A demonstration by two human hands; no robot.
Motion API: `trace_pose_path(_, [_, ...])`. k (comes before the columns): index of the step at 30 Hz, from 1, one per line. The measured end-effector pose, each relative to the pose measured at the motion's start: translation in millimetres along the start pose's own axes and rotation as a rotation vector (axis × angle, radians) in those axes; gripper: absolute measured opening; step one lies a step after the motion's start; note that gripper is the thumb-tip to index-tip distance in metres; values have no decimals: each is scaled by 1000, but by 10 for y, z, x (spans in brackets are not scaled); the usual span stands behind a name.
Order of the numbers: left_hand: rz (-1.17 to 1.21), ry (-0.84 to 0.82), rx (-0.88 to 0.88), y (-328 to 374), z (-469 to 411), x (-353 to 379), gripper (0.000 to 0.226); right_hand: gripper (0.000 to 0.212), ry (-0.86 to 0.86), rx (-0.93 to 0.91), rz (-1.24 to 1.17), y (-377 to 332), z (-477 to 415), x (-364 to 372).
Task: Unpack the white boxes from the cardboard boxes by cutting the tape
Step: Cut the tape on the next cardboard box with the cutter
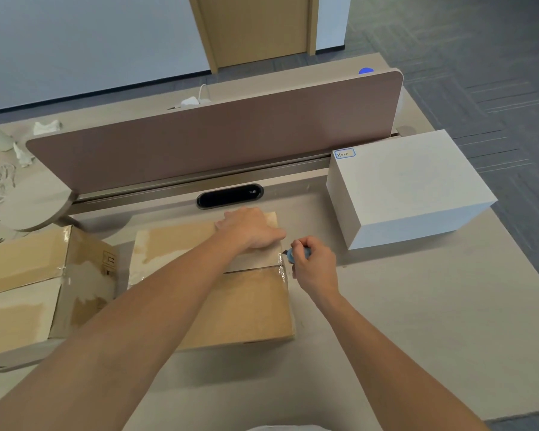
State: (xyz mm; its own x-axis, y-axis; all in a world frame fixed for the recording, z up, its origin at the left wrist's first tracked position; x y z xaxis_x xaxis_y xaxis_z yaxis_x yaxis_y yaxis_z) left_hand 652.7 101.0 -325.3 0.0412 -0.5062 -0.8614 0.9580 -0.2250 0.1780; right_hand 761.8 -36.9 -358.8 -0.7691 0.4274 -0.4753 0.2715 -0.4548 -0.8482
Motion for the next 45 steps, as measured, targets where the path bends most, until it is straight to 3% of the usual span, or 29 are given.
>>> trace_pose_path(9, [-16,17,-1,-1,2,8,77,18,24,21,-56,100,123,29])
trace_pose_path(16, [-31,5,13,-1,1,17,64,21,111,30,-94,69,174,43])
trace_pose_path(45, [-8,5,1,-23,38,4,75,21,324,-42,-21,47,386,92])
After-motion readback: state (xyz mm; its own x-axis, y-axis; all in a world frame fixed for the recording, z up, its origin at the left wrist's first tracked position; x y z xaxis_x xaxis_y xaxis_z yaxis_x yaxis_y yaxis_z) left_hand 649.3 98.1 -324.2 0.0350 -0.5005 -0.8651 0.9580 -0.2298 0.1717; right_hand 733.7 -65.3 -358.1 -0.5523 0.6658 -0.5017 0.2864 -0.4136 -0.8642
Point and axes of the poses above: each hand's wrist, its own z-axis away from the middle knuckle, its own x-axis out of the palm, y = z × x, the point moved 7 cm from there along -z, towards the middle knuckle, and after that the axes turned 8 degrees about z, right-handed, at the moved point
